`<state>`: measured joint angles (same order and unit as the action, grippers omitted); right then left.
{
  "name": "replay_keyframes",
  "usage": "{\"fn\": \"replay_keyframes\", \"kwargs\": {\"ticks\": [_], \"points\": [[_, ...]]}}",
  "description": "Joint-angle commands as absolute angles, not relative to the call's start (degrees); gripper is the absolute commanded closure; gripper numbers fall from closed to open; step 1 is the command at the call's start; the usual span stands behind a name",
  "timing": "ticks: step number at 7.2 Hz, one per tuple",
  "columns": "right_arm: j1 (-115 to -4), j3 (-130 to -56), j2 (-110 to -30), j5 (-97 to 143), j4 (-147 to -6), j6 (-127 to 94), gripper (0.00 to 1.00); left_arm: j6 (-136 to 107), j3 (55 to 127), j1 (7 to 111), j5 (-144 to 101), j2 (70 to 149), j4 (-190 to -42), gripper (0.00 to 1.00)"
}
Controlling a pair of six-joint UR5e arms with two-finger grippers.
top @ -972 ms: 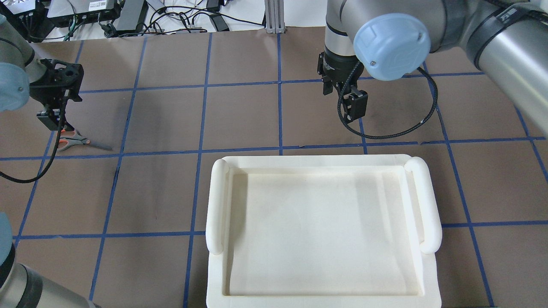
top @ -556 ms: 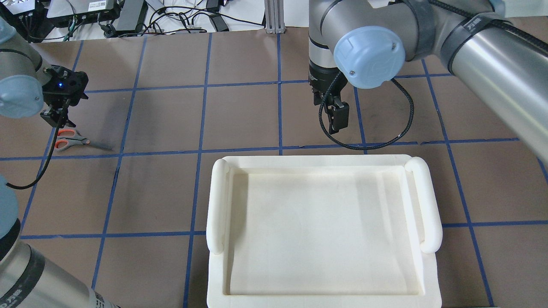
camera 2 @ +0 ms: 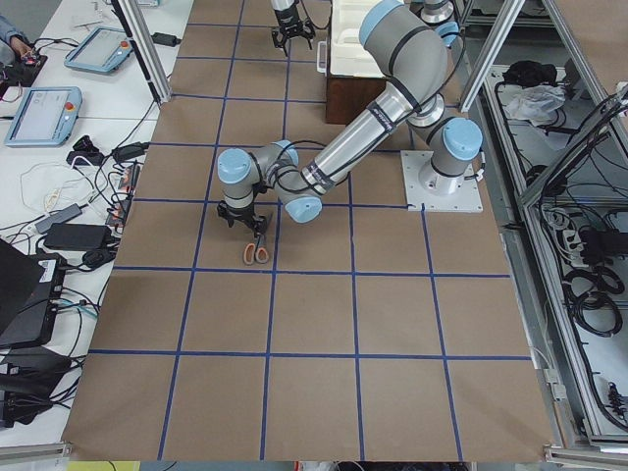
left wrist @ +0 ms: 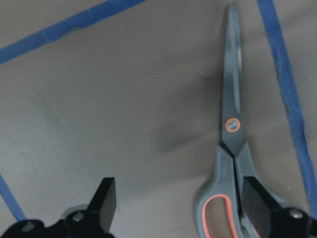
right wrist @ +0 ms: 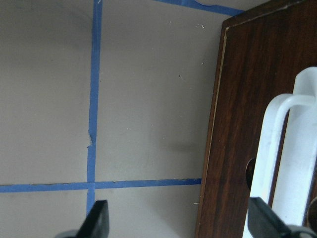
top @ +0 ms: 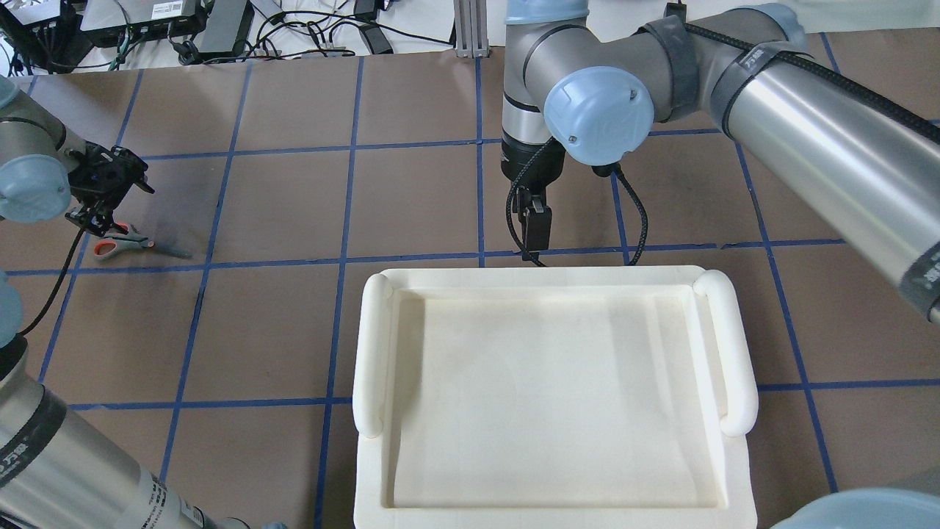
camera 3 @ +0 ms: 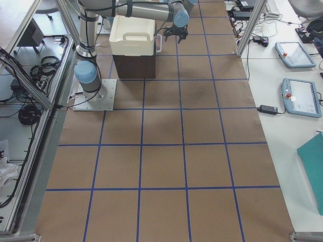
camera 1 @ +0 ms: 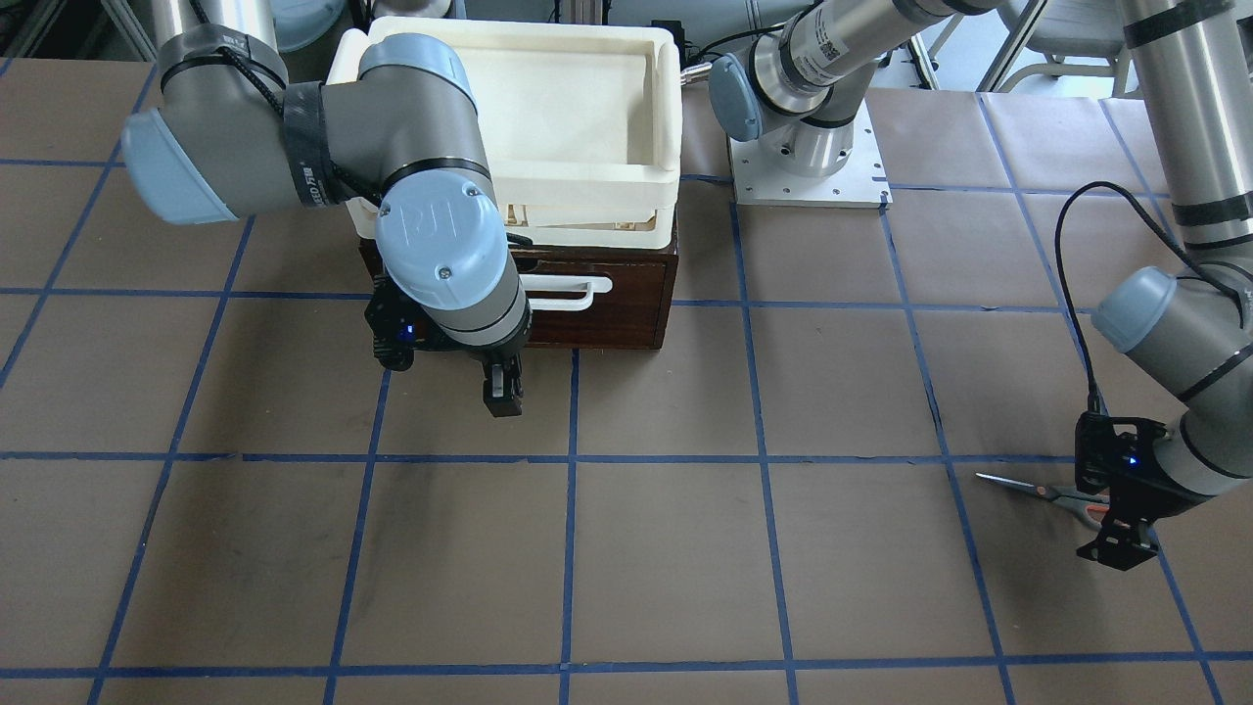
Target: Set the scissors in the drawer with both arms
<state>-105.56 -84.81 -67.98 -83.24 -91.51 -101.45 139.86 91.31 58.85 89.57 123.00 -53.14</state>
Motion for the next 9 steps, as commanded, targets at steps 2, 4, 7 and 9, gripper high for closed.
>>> {"fn": "replay_keyframes", "kwargs": {"ticks": [2, 4, 7, 9], "points": [[-106.0, -84.7, -66.6, -83.0, -88.8, -102.9, 0.0, 133.5, 91.7, 58.5, 89.7, 123.7, -54.3, 0.04], [-106.0, -84.5, -66.5, -83.1, -87.3, -103.0, 0.0, 131.8, 91.8, 57.3, 90.2, 124.1, -54.3, 0.03], [-106.0, -84.6, -66.0, -83.1, -85.3, -103.2, 0.0, 130.9, 93.2, 57.3, 91.9, 124.4, -54.2, 0.01], [-106.0, -84.7, -65.7, -83.1, -84.5, -103.6, 0.0, 131.4, 93.4, 57.3, 91.9, 124.2, -54.1, 0.15]]}}
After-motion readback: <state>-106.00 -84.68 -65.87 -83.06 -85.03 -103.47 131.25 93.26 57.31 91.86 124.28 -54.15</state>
